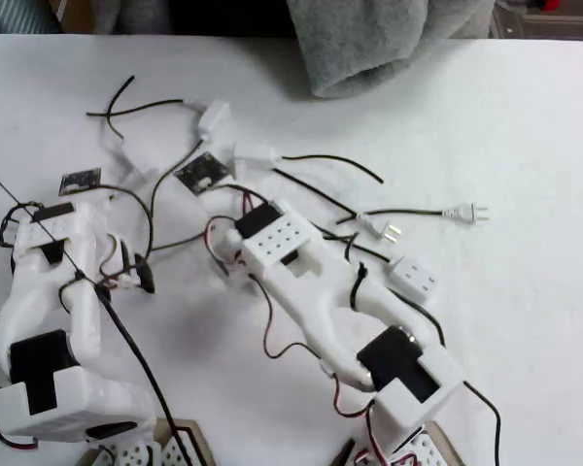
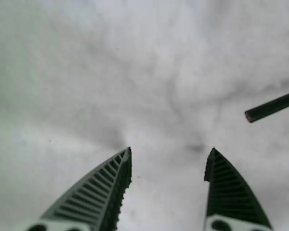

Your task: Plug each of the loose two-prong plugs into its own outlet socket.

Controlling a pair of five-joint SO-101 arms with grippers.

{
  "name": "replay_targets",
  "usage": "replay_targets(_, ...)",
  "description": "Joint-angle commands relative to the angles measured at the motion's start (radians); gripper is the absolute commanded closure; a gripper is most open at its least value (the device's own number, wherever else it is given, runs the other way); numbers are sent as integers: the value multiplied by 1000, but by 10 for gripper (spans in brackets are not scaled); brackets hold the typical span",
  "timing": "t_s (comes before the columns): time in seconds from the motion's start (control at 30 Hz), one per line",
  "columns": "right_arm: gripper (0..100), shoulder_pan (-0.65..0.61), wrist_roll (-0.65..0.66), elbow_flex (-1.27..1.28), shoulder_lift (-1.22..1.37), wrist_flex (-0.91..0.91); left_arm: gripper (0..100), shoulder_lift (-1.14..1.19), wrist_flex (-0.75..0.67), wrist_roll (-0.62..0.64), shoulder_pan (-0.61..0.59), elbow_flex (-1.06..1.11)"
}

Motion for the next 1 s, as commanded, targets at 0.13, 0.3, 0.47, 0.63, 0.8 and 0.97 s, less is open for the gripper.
replay_targets(0.13, 775, 122, 114, -9, 58, -13, 755, -50, -9, 9, -1, -9)
replay_targets(0.3, 775, 226, 180, -25, 51, -8, 755, -50, -9, 9, -1, -9)
replay_targets(0.47, 776, 272, 218, -71, -41, 79, 755, -50, -9, 9, -1, -9)
replay_targets(0.63, 776, 306, 250, -95, -143, 122, 755, -50, -9, 9, -1, -9)
replay_targets(0.8, 776, 406, 385, -95, -160, 117, 755, -50, -9, 9, -1, -9)
replay_targets(0.97, 776, 516, 611, -89, -159, 122, 755, -50, -9, 9, -1, -9)
